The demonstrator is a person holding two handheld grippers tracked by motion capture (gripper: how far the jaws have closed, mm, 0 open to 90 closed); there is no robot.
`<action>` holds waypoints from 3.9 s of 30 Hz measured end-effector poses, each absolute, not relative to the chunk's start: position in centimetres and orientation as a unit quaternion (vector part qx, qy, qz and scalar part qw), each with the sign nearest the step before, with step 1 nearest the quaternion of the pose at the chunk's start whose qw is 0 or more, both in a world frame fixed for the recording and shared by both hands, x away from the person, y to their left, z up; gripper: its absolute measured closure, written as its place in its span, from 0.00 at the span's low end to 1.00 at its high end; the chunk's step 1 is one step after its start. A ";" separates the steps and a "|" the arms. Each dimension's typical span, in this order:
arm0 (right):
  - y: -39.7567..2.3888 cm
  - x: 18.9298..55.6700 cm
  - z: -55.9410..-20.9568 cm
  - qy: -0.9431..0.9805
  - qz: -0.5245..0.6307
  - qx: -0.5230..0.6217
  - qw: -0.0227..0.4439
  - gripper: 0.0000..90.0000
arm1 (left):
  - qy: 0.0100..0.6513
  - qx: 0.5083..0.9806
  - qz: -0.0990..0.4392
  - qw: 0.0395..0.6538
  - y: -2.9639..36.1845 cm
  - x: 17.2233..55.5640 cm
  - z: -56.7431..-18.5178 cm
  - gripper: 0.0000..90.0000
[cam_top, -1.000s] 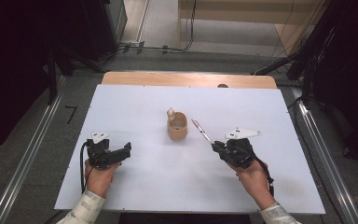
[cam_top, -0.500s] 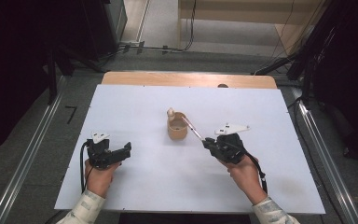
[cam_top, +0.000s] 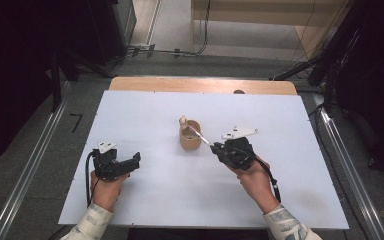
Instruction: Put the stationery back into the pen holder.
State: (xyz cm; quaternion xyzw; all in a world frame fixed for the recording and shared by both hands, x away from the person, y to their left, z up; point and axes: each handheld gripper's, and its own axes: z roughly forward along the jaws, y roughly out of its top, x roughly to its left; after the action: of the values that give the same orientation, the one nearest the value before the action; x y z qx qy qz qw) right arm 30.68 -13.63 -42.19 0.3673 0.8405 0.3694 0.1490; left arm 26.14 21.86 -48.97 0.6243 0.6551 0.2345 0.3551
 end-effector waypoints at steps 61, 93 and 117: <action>-8.8 33.4 -39.8 0.856 0.336 0.365 0.148 0.87 | 0.651 0.629 0.233 0.357 22.0 26.2 -48.8 0.10; -8.9 34.2 -41.2 0.842 0.386 0.359 0.116 0.25 | 0.652 0.629 0.231 0.356 22.0 26.2 -48.8 0.10; -12.6 32.4 -42.3 0.837 0.387 0.368 0.125 0.20 | 0.651 0.629 0.232 0.356 22.0 26.2 -48.8 0.09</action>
State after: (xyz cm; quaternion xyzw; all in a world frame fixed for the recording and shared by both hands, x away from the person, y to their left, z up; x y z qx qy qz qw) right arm 32.38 -12.63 -42.34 0.3675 0.8366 0.3866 0.1249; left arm 26.17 21.99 -48.83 0.6291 0.6509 0.2319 0.3561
